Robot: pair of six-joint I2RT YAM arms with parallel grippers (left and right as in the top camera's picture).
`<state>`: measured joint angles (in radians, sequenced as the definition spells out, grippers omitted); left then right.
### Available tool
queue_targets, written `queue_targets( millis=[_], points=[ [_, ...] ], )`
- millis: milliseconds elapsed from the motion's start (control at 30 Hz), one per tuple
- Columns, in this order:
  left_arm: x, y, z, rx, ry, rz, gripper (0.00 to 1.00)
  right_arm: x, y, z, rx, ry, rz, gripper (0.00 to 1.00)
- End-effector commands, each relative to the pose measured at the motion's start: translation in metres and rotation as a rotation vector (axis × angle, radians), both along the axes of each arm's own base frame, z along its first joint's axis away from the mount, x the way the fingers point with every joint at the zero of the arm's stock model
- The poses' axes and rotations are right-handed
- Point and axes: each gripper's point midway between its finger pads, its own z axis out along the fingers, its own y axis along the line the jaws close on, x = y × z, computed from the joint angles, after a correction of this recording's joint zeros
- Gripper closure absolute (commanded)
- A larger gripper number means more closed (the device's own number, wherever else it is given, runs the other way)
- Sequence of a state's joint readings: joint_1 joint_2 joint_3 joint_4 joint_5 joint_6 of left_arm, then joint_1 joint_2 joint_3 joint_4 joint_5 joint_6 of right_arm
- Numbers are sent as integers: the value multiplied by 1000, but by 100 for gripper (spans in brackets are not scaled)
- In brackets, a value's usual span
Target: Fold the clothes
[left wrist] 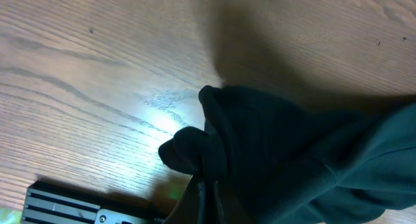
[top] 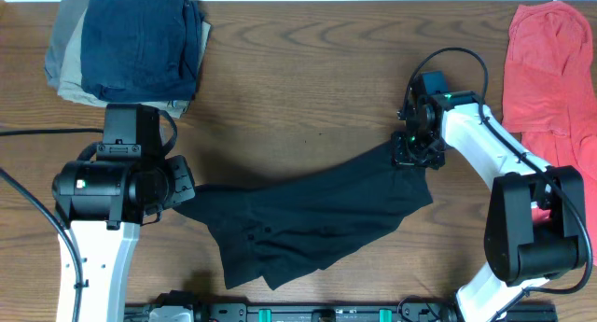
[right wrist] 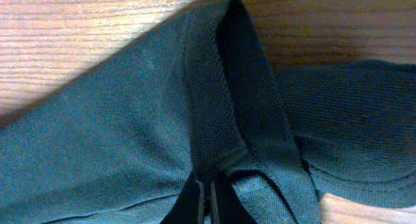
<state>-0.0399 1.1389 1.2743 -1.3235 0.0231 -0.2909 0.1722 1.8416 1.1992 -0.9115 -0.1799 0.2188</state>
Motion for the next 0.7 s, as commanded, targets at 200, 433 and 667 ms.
queue_targets(
  millis=[200,433,667],
  points=[
    [1,3,-2,11,4,0,94,3,0,15,2,-11,0,99],
    [-1,3,18,9,-54,0,94,10,-20,90,-45,-120,-34,99],
    [-15,3,64,5,-168,0,94,-3,-38,175,-40,-269,-85,99]
  ],
)
